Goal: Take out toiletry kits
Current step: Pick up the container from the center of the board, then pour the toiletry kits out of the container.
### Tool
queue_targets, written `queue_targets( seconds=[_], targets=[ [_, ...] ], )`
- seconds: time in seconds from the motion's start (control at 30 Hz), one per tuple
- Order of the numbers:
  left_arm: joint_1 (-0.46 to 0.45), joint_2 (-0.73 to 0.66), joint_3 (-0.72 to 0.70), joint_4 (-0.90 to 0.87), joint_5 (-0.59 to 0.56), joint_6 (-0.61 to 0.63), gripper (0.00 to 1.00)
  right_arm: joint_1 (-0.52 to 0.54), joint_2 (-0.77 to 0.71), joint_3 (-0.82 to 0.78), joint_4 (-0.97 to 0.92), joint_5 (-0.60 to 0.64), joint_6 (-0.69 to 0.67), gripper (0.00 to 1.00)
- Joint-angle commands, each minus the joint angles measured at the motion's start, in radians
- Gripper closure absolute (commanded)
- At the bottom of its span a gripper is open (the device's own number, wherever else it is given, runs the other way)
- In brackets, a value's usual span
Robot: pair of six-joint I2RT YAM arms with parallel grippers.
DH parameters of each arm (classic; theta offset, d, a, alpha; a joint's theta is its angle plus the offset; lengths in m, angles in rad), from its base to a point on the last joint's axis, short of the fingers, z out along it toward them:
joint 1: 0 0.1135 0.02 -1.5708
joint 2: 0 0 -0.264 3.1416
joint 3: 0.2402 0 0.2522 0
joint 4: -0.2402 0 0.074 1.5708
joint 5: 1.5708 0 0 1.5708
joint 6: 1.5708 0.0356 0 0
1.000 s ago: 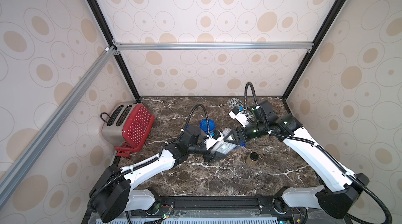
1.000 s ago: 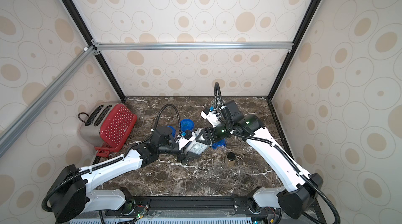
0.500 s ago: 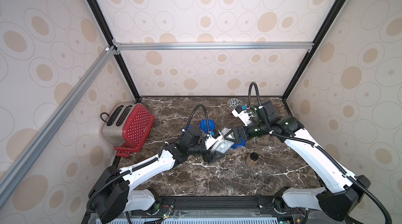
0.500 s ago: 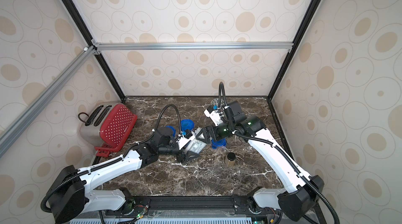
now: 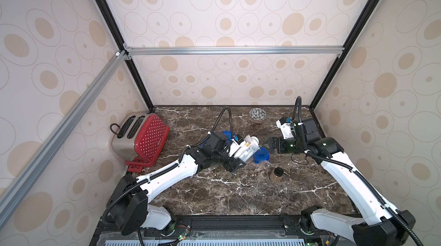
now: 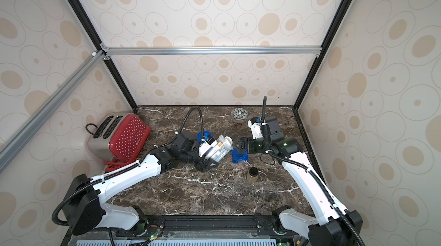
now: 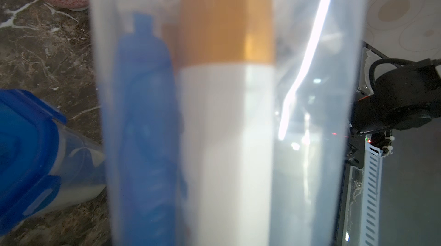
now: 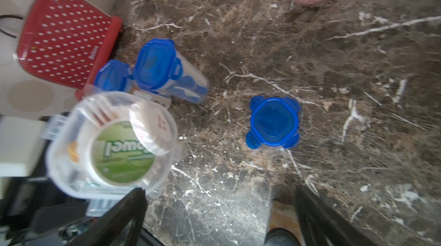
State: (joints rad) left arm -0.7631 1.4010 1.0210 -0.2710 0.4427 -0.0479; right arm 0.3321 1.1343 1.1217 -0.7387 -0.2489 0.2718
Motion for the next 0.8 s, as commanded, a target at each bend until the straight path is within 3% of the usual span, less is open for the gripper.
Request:
queue_targets(
  seconds=[0.0,0.17,0.43,0.77],
  targets=[
    [0.001,0.022,0.100,-0.087,-0.010,-0.010,0.87,-0.015,-0.031,-0.056,0.038,0.145,0.000,0.00],
    [-0.005,0.089,0.163,-0.170,-0.036,-0.029,0.88,-0.046,-0.033,-0.111,0.081,0.220,0.002,0.00],
    [-0.027,0.232,0.227,-0.190,-0.075,-0.073,0.92,-0.165,-0.011,-0.179,0.158,0.151,0.044,0.00],
    [-0.067,0.358,0.343,-0.293,-0.141,-0.074,0.93,-0.177,-0.019,-0.195,0.163,0.136,0.043,0.00]
  ],
)
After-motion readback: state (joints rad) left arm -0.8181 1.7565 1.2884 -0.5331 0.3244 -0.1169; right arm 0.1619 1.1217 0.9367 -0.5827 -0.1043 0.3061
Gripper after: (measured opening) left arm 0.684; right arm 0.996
